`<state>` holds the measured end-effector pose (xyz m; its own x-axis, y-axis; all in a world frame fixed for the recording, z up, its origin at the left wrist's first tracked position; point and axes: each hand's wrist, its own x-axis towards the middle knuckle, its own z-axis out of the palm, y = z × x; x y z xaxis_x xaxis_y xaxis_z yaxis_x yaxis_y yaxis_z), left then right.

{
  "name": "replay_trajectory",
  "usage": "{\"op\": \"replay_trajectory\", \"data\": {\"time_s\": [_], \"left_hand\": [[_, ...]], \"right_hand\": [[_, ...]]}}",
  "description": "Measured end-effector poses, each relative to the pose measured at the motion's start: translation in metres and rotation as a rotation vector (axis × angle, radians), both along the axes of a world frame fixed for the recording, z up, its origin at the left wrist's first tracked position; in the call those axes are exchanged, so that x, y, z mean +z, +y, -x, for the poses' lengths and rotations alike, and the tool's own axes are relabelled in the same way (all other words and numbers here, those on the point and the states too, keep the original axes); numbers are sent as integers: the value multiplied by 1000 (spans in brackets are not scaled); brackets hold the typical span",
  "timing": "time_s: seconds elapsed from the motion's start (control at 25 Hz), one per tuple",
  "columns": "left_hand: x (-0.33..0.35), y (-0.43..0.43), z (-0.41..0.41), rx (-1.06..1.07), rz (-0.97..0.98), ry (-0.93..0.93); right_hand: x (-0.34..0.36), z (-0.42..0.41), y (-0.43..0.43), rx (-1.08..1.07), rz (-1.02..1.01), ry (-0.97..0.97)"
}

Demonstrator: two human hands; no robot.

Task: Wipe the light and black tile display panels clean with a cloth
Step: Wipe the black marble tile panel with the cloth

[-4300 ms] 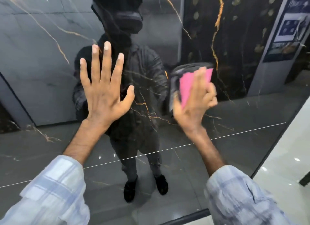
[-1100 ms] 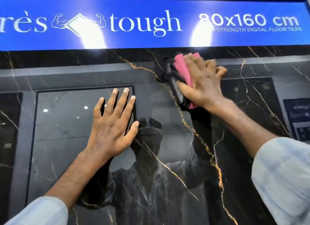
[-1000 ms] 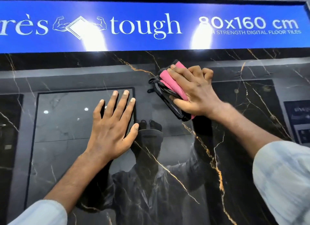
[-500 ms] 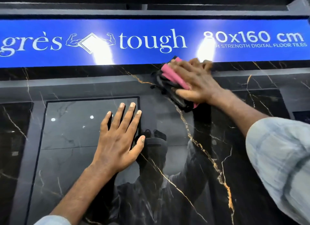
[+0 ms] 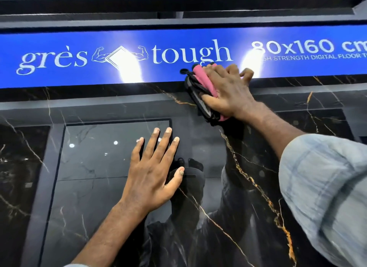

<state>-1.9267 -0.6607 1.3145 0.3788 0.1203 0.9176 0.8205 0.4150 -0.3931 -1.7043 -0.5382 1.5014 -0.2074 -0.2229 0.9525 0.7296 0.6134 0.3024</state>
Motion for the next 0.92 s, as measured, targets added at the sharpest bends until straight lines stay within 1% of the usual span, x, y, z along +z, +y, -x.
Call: {"op": "replay_trajectory", "data": {"time_s": [0.04,0.08,0.12,0.16,0.2,0.24,0.32,0.36,0.4,0.44,0.48,0.52,0.56,0.6,0.64,0.68,0.72,0.76,0.84,0.88,0.92], "left_hand": [[0,0,0,-1,-1,-1],[0,0,0,0,-1,-1],[0,0,0,2,-2,0],[0,1,1,3,-1,2],[0,0,1,4,2,2],[-1,0,1,3,8,0],[0,-1,-1,-2,24,-9],[1,-2,-1,-6,33,-17],[2,-4,-2,-15,48,-25],[1,-5,-2,-29,69,-33],[0,-7,0,-46,92,-38],[-3,-10,2,-57,113,-35],[-8,-14,5,-52,124,-25],[-14,-18,8,-32,127,-11],[-20,-21,11,-7,126,0],[-26,-23,13,13,123,5],[-30,-23,14,23,114,3],[-32,-23,15,26,106,1],[-35,-21,15,16,103,-9],[-37,-21,14,9,104,-12],[-40,-21,15,2,106,-15]], "right_hand": [[-5,10,-7,-31,-15,9],[-12,23,-12,-39,-69,-56],[-19,31,-13,-56,-137,-166],[-19,30,-11,-74,-199,-258],[-13,23,-8,-79,-221,-311],[-4,15,-4,-56,-191,-297],[2,11,-10,-12,7,-99],[-2,18,-19,-50,52,-9],[-9,31,-28,-87,32,2],[-19,45,-35,-98,-12,-72],[-27,52,-35,-115,-77,-199],[-29,49,-30,-130,-160,-320],[-24,38,-22,-129,-211,-390],[-17,25,-13,-79,-203,-364],[-15,17,-8,-15,-127,-254],[-22,16,-9,8,-51,-115],[-33,20,-14,-10,-31,-27],[-47,31,-19,-35,-72,-39],[-76,46,-25,-37,-259,-296],[-78,41,-21,-59,-336,-397],[-71,31,-16,-64,-342,-419]]}}
